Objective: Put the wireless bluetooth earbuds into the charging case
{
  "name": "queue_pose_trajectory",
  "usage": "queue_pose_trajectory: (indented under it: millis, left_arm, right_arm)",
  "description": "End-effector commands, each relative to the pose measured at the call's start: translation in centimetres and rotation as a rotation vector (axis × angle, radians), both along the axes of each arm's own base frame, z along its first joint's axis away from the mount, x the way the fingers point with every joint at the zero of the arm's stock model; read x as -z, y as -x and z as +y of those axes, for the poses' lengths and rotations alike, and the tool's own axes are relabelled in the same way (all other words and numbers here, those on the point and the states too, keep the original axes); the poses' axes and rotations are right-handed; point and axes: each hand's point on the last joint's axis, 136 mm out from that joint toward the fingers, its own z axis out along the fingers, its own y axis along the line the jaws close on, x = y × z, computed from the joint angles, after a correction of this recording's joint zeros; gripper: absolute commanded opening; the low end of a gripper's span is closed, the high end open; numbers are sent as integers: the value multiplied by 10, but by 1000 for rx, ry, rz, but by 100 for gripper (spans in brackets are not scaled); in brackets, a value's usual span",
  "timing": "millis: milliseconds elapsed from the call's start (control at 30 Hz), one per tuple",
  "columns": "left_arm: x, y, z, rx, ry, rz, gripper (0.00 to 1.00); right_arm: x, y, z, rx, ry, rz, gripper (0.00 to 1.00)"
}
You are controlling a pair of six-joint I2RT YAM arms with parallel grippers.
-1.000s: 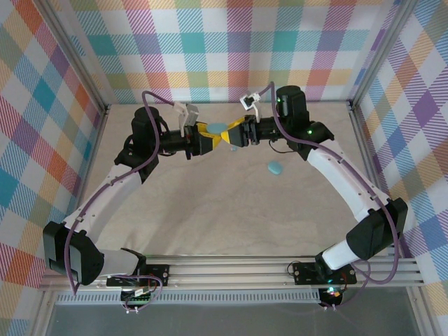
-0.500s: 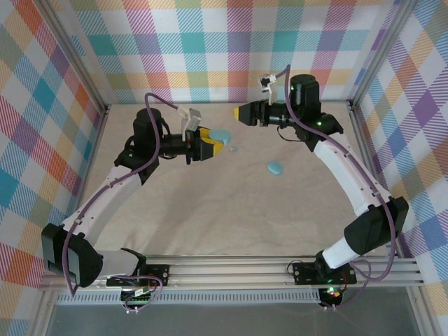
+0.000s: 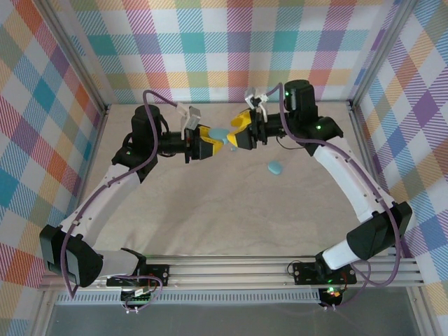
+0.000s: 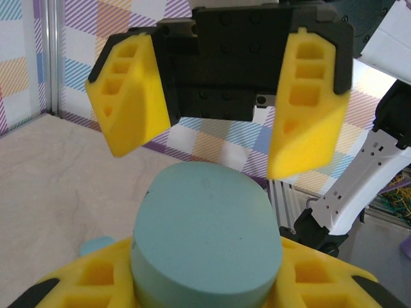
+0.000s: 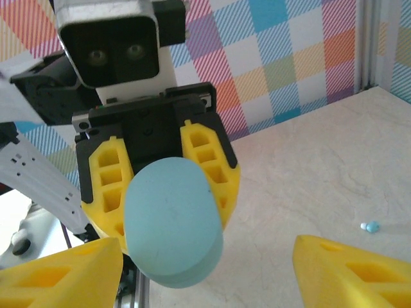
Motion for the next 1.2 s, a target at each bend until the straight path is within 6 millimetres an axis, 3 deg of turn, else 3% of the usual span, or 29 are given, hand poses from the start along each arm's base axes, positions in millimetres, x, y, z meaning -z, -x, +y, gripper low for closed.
queue_pose_trajectory:
  millis: [0, 133, 267, 400, 467, 600, 667, 967, 1167]
  left_arm:
    - [-15, 9, -1, 32, 20, -32, 16]
    - [-15, 9, 0, 29, 18, -34, 16]
    - [-16, 8, -2, 37, 24, -29, 16]
    - [-16, 9, -2, 39, 28, -25, 15]
    - [-16, 9, -1, 40, 28, -27, 15]
    - [-15, 10, -1, 41, 26, -25, 15]
    - [-15, 10, -1, 41, 27, -26, 15]
    - [-15, 11, -1, 44, 29, -19, 15]
    - [-14, 12, -1, 49, 30, -14, 14]
  right_arm:
    - [-6, 13, 6, -53, 10, -86, 72]
    - [-4, 13, 11, -50, 28, -112, 71]
    - [-3, 7, 14, -35, 50, -96, 49]
    - [-2, 9, 16, -55, 66, -80, 38]
    - [0, 10, 15, -59, 73, -80, 38]
    - [0, 17, 13, -78, 65, -104, 54]
    - [0, 19, 12, -77, 66, -121, 55]
    - [3, 11, 13, -40, 98, -93, 31]
    - [-4, 2, 14, 7, 93, -35, 24]
